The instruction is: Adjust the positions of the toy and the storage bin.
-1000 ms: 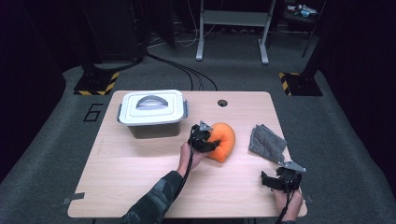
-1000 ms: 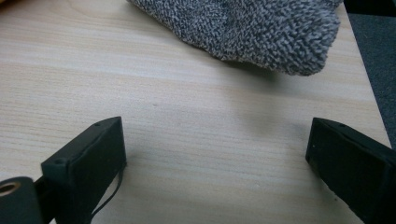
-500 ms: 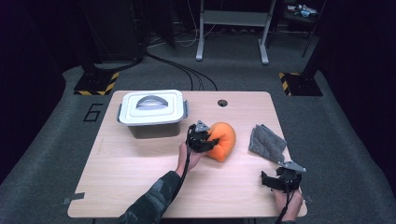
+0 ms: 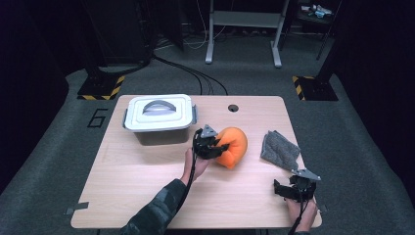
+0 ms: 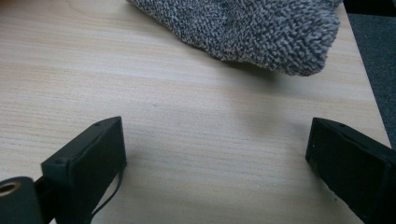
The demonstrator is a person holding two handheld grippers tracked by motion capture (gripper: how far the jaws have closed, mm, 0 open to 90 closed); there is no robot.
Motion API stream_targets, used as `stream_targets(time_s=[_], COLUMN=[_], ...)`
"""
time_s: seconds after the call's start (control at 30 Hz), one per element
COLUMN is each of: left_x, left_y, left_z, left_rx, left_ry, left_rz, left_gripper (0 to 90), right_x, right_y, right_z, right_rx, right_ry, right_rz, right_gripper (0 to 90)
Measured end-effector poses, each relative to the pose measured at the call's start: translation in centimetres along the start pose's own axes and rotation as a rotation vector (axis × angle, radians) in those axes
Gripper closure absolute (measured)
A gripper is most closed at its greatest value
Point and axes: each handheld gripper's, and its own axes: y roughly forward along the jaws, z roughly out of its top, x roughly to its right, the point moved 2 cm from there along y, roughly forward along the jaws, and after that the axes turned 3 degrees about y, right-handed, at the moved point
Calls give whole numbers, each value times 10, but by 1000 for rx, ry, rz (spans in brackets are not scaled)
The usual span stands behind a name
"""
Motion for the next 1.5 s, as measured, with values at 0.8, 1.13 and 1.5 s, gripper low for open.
stream_targets(time_s=[0.8, 1.13, 1.5], left_x=[2, -1, -1], left_y=[-45, -65, -85], left_z=[-17, -29, -41], left_rx=[37, 37, 42], left_ry=[5, 19, 38], left_rz=[-59, -64, -71], left_gripper=[654, 654, 654], right_x=[0, 0, 0], right_y=[0, 0, 0], right_z=[0, 0, 0], right_rx=[-1, -1, 0], right_ry=[1, 2, 1], right_rz=[-1, -2, -3], right_gripper=[44, 44, 44])
